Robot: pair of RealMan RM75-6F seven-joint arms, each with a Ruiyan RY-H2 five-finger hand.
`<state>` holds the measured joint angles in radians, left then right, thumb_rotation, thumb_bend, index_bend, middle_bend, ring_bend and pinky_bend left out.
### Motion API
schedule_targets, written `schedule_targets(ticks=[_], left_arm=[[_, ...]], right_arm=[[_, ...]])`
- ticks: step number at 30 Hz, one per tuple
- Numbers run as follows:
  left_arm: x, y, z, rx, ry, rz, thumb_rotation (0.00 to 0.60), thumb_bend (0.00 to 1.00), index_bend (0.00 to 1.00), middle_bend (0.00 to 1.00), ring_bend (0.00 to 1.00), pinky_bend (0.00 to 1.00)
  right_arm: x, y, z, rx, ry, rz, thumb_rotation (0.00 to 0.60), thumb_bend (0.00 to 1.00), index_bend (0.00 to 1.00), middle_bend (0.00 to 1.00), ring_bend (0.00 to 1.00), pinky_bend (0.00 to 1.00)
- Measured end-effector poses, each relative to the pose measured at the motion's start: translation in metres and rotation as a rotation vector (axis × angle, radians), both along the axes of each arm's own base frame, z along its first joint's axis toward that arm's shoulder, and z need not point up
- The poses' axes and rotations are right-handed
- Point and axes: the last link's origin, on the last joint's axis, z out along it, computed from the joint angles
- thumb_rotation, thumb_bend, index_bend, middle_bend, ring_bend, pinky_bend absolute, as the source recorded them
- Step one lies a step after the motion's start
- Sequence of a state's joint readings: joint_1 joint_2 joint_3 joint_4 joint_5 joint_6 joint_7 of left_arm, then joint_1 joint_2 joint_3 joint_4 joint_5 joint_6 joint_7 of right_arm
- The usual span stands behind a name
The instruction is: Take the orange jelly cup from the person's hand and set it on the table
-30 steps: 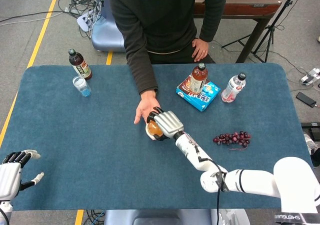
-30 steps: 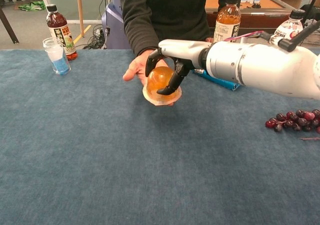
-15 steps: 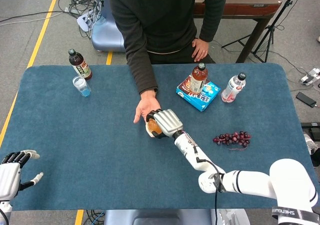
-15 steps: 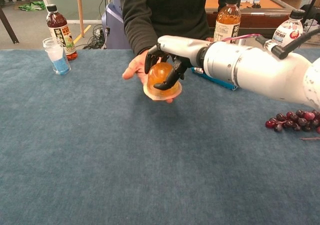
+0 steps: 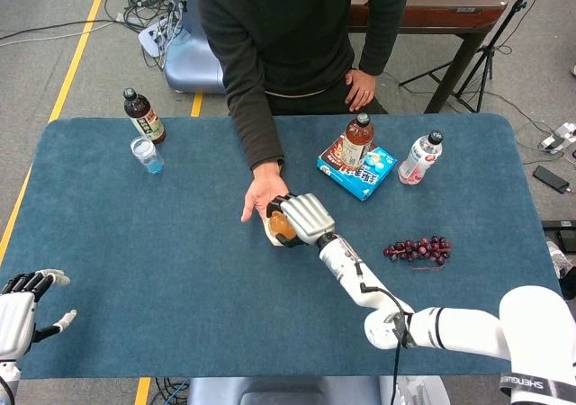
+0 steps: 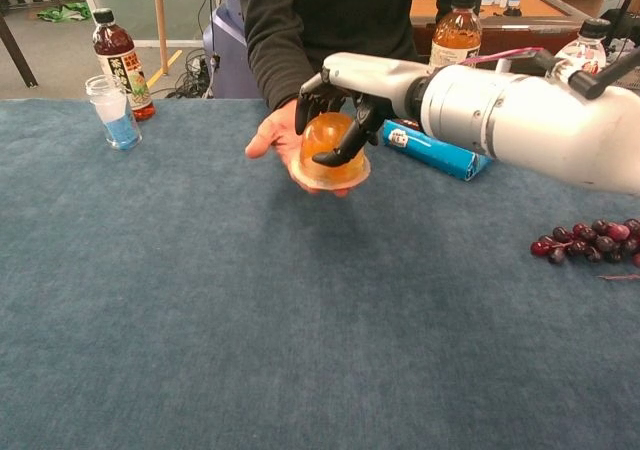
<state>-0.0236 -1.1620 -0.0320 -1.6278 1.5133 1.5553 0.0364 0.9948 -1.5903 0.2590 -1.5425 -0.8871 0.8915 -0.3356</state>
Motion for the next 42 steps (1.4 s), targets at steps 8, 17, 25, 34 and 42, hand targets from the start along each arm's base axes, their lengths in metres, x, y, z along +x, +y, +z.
schedule_targets(ticks=[8, 17, 25, 34, 42], left_arm=[[0.001, 0.0, 0.0, 0.002, 0.001, -0.003, 0.6, 0.17, 0.4, 0.34, 0.29, 0.22], [0.004, 0.001, 0.0, -0.002, -0.001, -0.014, 0.6, 0.17, 0.4, 0.34, 0.29, 0.22], [0.006, 0.0, 0.0, -0.002, 0.004, -0.018, 0.6, 0.17, 0.4, 0.34, 0.29, 0.22], [0.006, -0.001, 0.0, -0.004, 0.004, -0.016, 0.6, 0.17, 0.4, 0.34, 0.29, 0.22], [0.006, -0.002, 0.0, -0.006, 0.005, -0.015, 0.6, 0.17, 0.4, 0.34, 0.29, 0.22]], right_arm=[[-0.008, 0.008, 0.03, -0.021, -0.014, 0.004, 0.6, 0.48, 0.66, 0.46, 0.37, 0.67], [-0.053, 0.018, 0.062, -0.063, 0.051, -0.05, 0.6, 0.48, 0.66, 0.46, 0.37, 0.67], [-0.089, 0.005, 0.058, -0.077, 0.096, -0.137, 0.6, 0.48, 0.66, 0.46, 0.37, 0.67], [-0.114, -0.007, 0.035, -0.055, 0.111, -0.204, 0.6, 0.48, 0.66, 0.44, 0.37, 0.66], [-0.126, -0.013, 0.015, -0.014, 0.138, -0.234, 0.6, 0.44, 0.53, 0.34, 0.25, 0.57]])
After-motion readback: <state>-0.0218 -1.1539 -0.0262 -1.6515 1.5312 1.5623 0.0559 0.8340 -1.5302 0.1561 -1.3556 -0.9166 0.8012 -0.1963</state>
